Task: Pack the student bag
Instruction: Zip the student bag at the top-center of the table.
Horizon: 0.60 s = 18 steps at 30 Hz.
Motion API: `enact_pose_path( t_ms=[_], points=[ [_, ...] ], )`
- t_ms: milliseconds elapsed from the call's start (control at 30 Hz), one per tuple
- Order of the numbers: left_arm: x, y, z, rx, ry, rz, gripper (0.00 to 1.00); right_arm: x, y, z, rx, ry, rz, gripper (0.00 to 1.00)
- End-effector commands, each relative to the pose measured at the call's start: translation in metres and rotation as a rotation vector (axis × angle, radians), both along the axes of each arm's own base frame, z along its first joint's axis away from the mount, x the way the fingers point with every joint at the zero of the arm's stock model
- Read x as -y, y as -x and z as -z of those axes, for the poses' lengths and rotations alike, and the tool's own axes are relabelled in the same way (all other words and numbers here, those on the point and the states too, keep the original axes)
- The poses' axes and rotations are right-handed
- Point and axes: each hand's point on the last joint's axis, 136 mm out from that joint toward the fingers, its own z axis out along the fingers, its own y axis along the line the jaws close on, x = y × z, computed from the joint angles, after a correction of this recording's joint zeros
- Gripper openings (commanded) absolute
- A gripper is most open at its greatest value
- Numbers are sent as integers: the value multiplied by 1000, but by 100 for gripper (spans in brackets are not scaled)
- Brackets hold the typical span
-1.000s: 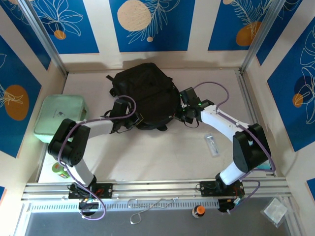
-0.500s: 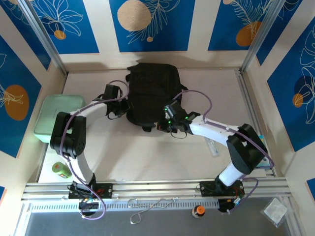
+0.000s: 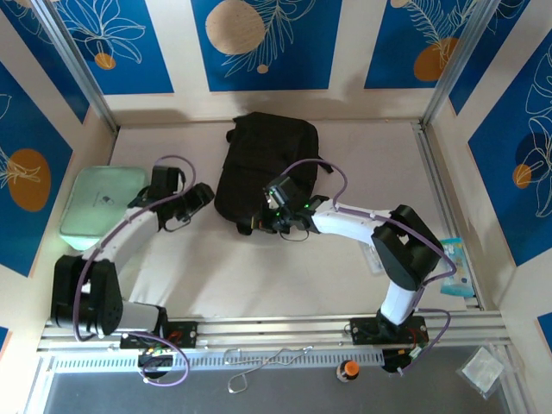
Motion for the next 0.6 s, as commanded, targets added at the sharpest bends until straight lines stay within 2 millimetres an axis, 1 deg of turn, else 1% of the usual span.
enact_pose_path(
  t_ms=[0, 100, 367, 467, 567],
  points=[
    [36, 4, -6, -12, 207, -7, 66, -1, 3, -9, -2, -15, -6, 0],
    [51, 4, -2, -9, 284, -44, 66, 2, 3, -10, 2, -9, 1, 0],
    [68, -3, 19, -36, 320, -75, 66, 5, 3, -11, 0, -1, 6, 0],
    [71, -11, 24, -34, 330, -87, 63, 5, 2, -11, 2, 4, 7, 0],
    [74, -17, 31, -41, 329, -89, 55, 8, 3, -12, 7, 10, 3, 0]
  ],
)
